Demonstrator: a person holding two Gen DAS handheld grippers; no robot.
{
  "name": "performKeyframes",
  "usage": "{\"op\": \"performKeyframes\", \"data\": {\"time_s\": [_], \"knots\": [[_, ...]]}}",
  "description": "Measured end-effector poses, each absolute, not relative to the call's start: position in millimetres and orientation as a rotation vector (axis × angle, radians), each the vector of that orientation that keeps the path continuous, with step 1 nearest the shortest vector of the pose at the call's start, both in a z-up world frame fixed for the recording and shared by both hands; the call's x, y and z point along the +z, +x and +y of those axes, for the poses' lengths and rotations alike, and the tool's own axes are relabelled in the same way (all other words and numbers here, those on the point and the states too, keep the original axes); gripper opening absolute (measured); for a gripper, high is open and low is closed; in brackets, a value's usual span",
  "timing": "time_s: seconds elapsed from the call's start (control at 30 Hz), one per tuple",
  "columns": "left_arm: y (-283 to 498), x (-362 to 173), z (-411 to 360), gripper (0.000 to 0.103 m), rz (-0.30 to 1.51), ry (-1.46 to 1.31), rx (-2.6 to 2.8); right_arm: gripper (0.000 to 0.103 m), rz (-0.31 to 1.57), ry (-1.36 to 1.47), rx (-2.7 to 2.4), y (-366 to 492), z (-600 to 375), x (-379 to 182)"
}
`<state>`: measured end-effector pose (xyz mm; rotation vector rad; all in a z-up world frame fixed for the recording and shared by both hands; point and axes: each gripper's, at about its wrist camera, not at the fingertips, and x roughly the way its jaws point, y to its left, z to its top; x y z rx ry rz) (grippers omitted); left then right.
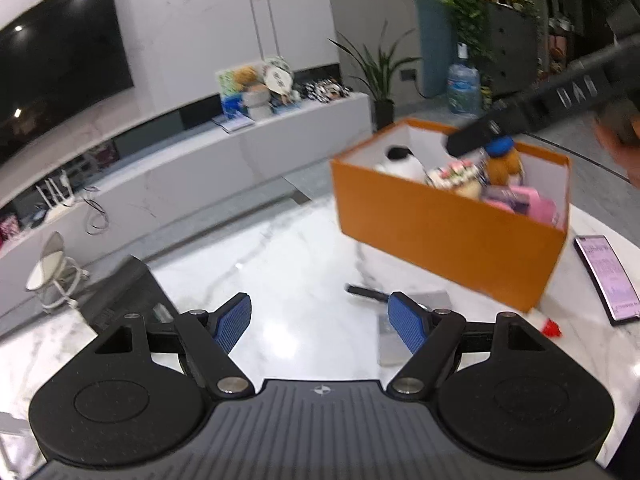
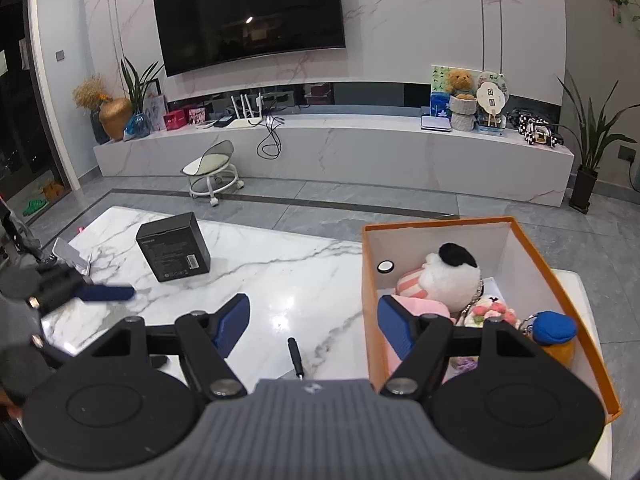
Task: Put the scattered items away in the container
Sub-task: 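Move the left tool to the grey notebook while the right tool approaches the red-capped bottle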
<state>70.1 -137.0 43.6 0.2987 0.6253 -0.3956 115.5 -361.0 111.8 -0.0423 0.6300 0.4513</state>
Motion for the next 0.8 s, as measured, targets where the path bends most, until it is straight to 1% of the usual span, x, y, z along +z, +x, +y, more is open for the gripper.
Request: {"op": "performKeyframes", "data": {"time_s": [0.2, 0.47, 0.8], "knots": [[70, 14, -139, 0.089, 0.665, 0.279, -0.444, 0.073, 0.65, -0.071, 0.461, 119, -350, 103], [74, -7, -136, 0.089, 0.705, 0.222, -0.479, 0.073, 0.68, -0.102, 0.47, 128, -332, 88], [75, -33, -168, 0.089, 0.724, 0.238, -0.564, 0.073, 0.69, -0.118, 0.455, 119, -333, 81]]}}
